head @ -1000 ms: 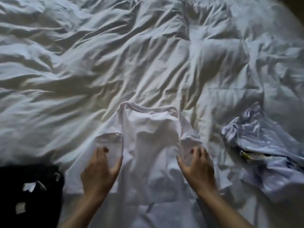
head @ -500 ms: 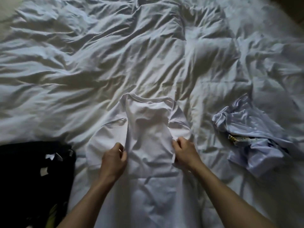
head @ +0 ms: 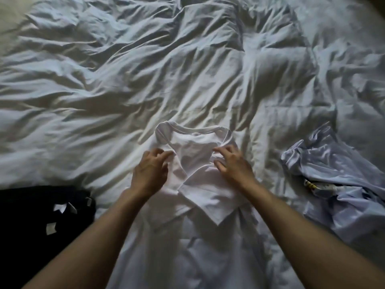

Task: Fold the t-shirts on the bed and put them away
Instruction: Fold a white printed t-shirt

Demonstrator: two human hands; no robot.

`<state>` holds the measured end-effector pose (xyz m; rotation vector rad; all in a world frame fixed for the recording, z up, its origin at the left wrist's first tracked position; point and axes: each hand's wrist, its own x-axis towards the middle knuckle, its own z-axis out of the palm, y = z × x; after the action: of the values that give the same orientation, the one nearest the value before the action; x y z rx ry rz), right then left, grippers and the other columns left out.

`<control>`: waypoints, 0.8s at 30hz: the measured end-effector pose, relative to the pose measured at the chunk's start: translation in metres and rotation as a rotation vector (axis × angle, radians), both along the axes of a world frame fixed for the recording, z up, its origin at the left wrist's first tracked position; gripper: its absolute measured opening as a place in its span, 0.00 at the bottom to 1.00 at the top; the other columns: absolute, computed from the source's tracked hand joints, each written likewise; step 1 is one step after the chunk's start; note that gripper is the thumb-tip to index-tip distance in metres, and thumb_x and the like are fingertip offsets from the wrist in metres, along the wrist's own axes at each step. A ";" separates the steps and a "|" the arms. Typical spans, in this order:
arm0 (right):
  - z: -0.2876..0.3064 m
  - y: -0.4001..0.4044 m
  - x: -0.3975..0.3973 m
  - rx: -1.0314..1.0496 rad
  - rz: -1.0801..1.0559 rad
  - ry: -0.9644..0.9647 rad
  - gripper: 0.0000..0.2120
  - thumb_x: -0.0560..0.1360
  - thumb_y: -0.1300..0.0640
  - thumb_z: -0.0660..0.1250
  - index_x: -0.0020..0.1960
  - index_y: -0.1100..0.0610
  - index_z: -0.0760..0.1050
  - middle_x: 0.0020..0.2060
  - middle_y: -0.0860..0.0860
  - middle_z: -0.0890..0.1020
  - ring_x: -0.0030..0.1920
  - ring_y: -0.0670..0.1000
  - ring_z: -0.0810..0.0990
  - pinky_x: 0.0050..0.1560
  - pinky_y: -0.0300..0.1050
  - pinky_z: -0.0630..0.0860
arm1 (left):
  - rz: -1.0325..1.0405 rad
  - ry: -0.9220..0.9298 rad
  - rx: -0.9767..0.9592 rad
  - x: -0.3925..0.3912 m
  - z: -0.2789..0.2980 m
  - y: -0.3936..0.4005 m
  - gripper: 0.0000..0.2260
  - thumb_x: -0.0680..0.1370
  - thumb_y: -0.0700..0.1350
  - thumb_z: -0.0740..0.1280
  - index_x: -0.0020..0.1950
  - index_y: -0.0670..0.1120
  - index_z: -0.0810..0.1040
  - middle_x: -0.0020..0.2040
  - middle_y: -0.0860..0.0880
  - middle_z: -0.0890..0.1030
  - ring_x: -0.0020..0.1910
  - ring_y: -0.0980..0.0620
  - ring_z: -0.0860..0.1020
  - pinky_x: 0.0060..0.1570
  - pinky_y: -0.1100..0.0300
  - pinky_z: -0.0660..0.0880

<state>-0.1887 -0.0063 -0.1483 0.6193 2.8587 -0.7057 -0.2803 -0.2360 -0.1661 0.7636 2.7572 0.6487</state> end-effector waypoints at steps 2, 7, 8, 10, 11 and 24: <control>-0.005 0.012 -0.018 0.140 0.089 -0.080 0.22 0.76 0.49 0.68 0.69 0.45 0.73 0.72 0.54 0.65 0.71 0.60 0.62 0.68 0.52 0.64 | -0.046 0.005 -0.088 -0.027 -0.006 0.006 0.20 0.78 0.47 0.68 0.70 0.55 0.75 0.67 0.48 0.72 0.65 0.44 0.69 0.51 0.49 0.77; -0.021 0.027 -0.042 0.137 0.072 -0.119 0.17 0.72 0.48 0.72 0.59 0.50 0.76 0.77 0.55 0.53 0.75 0.59 0.50 0.72 0.54 0.60 | -0.073 0.012 -0.212 -0.067 -0.023 0.015 0.18 0.74 0.59 0.70 0.63 0.56 0.77 0.64 0.48 0.71 0.64 0.43 0.68 0.53 0.49 0.74; -0.024 0.030 -0.043 0.149 0.060 -0.103 0.16 0.72 0.49 0.72 0.58 0.52 0.75 0.76 0.56 0.55 0.75 0.59 0.53 0.72 0.54 0.61 | -0.072 0.018 -0.225 -0.072 -0.025 0.015 0.16 0.74 0.58 0.71 0.60 0.55 0.78 0.62 0.47 0.71 0.63 0.44 0.68 0.51 0.50 0.74; -0.031 0.037 -0.042 0.193 0.040 -0.074 0.15 0.74 0.49 0.70 0.56 0.57 0.75 0.74 0.57 0.60 0.72 0.61 0.59 0.70 0.55 0.64 | -0.074 0.046 -0.237 -0.080 -0.028 0.013 0.12 0.75 0.55 0.70 0.54 0.52 0.79 0.59 0.46 0.73 0.60 0.43 0.70 0.47 0.50 0.74; -0.034 0.040 -0.039 0.210 0.030 -0.063 0.15 0.75 0.49 0.69 0.56 0.58 0.75 0.73 0.58 0.62 0.70 0.62 0.62 0.69 0.55 0.65 | -0.069 0.058 -0.230 -0.083 -0.028 0.011 0.10 0.76 0.54 0.70 0.53 0.50 0.79 0.57 0.45 0.73 0.59 0.42 0.71 0.45 0.50 0.74; -0.040 0.048 -0.016 -0.064 -0.419 -0.023 0.27 0.73 0.43 0.71 0.63 0.59 0.67 0.61 0.61 0.73 0.59 0.62 0.75 0.54 0.54 0.72 | 0.335 -0.189 0.004 -0.098 -0.040 -0.019 0.24 0.75 0.57 0.71 0.65 0.46 0.71 0.55 0.42 0.81 0.56 0.38 0.78 0.51 0.49 0.72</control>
<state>-0.2050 0.0416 -0.1878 1.2260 2.6940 -0.8322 -0.3781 -0.2553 -0.2065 0.2244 2.7265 0.7434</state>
